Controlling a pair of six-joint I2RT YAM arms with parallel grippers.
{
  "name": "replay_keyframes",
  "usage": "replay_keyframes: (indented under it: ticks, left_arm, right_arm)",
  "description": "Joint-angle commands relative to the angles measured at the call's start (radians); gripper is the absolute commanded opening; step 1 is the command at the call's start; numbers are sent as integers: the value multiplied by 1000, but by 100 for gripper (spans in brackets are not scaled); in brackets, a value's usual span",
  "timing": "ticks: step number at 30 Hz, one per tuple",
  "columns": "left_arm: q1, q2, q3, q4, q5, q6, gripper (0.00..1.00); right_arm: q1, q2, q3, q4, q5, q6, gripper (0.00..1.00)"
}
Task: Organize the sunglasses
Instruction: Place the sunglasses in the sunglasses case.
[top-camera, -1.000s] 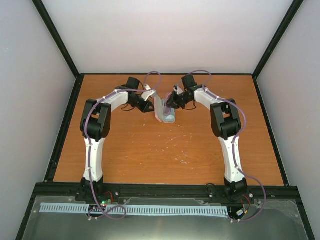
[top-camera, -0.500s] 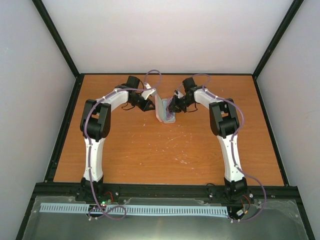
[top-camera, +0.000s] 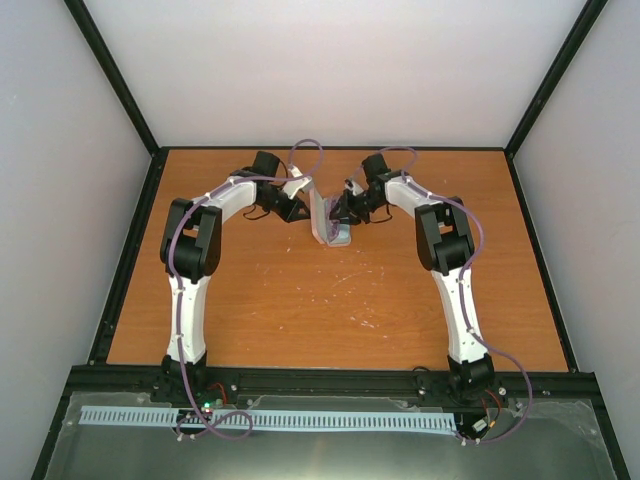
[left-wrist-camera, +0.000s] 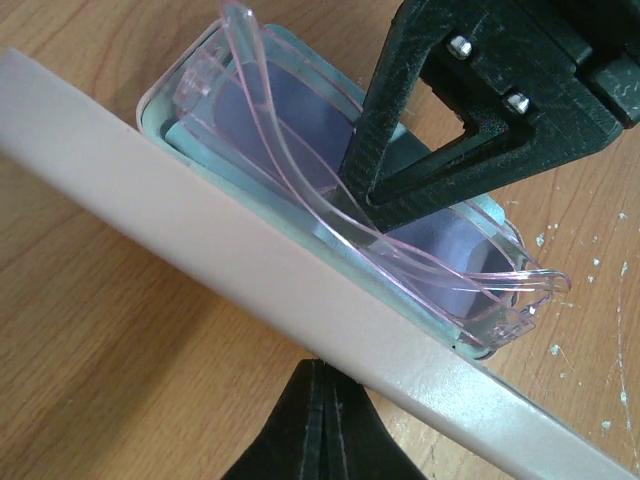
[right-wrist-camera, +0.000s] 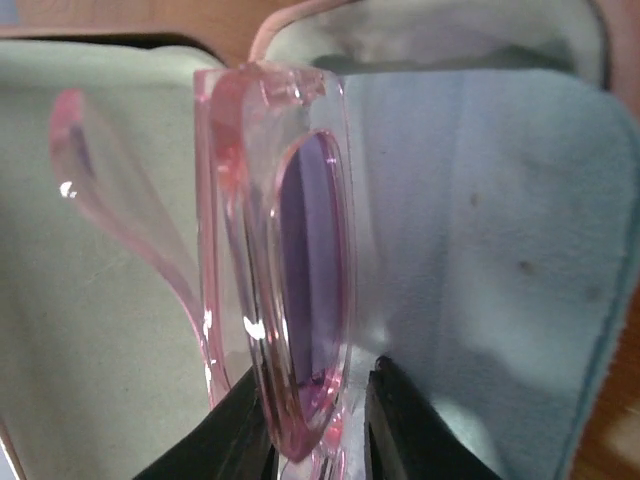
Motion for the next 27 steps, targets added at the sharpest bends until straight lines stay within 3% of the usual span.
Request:
replay_keyframes:
  ticks: [1, 14, 20, 23, 27]
  left_arm:
    - [-2, -5, 42, 8, 8, -13, 1]
    - [-9, 0, 42, 13, 9, -14, 1]
    - [-17, 3, 46, 13, 5, -14, 1]
    - [-20, 3, 46, 13, 3, -13, 1]
    - [-23, 4, 46, 12, 2, -12, 1]
  right_arm:
    - [6, 17, 19, -36, 18, -22, 25]
    - [-14, -52, 19, -105, 103, -65, 31]
    - [-36, -78, 23, -133, 131, -80, 27]
    - [-41, -82, 25, -144, 136, -88, 33]
    - [-44, -86, 26, -158, 145, -98, 33]
